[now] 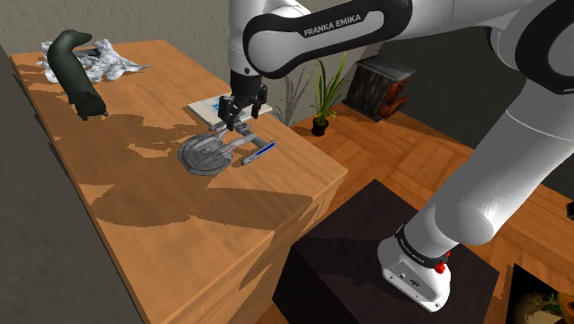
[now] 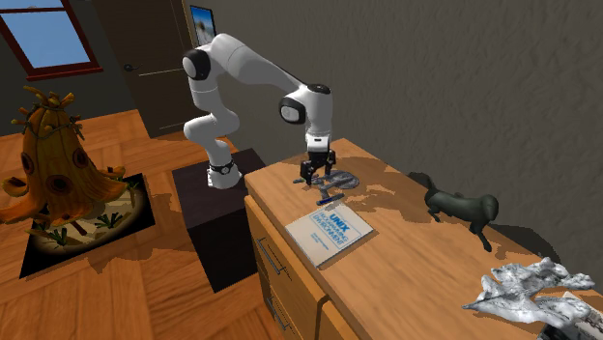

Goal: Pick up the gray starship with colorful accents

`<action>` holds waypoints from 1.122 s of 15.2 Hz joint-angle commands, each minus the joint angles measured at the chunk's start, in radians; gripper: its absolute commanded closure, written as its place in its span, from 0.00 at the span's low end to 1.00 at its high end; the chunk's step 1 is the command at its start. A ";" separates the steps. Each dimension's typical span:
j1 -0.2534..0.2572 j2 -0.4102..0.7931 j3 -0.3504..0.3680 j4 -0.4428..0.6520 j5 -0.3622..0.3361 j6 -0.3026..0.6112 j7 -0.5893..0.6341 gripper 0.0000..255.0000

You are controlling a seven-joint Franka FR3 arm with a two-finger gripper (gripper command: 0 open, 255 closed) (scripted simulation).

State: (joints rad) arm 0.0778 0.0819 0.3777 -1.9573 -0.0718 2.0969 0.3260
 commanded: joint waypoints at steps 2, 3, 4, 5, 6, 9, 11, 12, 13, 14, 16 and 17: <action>0.000 0.009 -0.001 -0.023 -0.005 0.032 0.004 0.00; 0.000 0.009 -0.001 -0.023 -0.005 0.032 0.004 0.00; 0.000 0.010 -0.001 -0.022 -0.006 0.031 0.004 1.00; 0.000 0.010 -0.001 -0.022 -0.005 0.031 0.003 1.00; 0.000 0.010 -0.001 -0.022 -0.006 0.032 0.003 1.00; 0.000 0.010 -0.001 -0.022 -0.006 0.032 0.003 1.00; 0.000 0.010 -0.001 -0.022 -0.006 0.032 0.003 1.00; 0.000 0.010 -0.001 -0.022 -0.006 0.032 0.003 1.00; 0.000 0.009 -0.001 -0.023 -0.005 0.032 0.004 1.00; 0.000 0.005 0.000 -0.015 -0.003 0.020 0.002 1.00; -0.001 -0.004 0.000 0.002 0.002 -0.006 -0.002 1.00; -0.001 -0.008 0.000 0.011 0.004 -0.018 -0.004 1.00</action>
State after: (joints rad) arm 0.0777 0.0790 0.3778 -1.9539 -0.0705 2.0912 0.3248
